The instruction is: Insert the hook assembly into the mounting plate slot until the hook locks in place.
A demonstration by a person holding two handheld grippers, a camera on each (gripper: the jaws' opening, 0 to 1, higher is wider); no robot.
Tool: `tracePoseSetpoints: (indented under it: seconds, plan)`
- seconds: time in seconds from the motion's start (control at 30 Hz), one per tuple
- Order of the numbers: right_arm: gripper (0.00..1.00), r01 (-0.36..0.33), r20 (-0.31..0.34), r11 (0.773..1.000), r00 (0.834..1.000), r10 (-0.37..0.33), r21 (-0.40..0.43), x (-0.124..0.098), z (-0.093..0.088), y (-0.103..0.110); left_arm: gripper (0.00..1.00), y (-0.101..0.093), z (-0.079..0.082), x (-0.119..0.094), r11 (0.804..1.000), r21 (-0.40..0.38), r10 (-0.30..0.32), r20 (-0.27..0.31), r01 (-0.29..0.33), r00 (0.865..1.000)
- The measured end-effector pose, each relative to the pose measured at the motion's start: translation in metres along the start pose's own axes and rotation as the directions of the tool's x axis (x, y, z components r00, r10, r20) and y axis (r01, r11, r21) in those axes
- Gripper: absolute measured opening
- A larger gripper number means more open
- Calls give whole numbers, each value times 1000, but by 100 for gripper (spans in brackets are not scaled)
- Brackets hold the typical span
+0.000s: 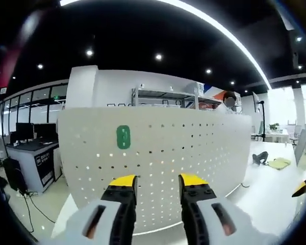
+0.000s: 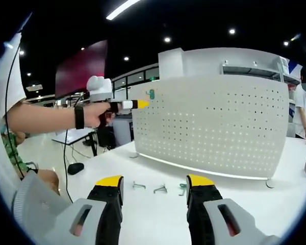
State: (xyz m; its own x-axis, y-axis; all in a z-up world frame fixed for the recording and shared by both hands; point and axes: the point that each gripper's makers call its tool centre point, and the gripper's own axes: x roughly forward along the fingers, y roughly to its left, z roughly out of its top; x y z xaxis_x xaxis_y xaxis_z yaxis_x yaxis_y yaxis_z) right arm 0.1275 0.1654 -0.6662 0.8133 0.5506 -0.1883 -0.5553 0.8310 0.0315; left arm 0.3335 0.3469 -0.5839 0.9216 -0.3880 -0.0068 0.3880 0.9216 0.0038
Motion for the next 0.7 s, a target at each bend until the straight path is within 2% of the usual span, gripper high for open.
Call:
tracePoseSetpoints:
  seconds: [0.2,0.33,0.43,0.7]
  plan:
    - [50,-7,-4,1000,1000,7,-1,0,0,1,34,-14,-17,-9,999,-9,-50,-39,49,998]
    - [50,-9,-3,1000,1000,9,-3,-1,1,2,37,-19,-24,-16,997,-24,-69,-39,68,997]
    - [50,-9,-9,1000,1000,8,-6,-1,0,2,38,-23,-31,-22,995,-9,-95,-57,95,994]
    - [50,-16,-9,1000,1000,16,0,1,-1,6,43,-29,-56,-33,990,-34,-142,-118,139,983]
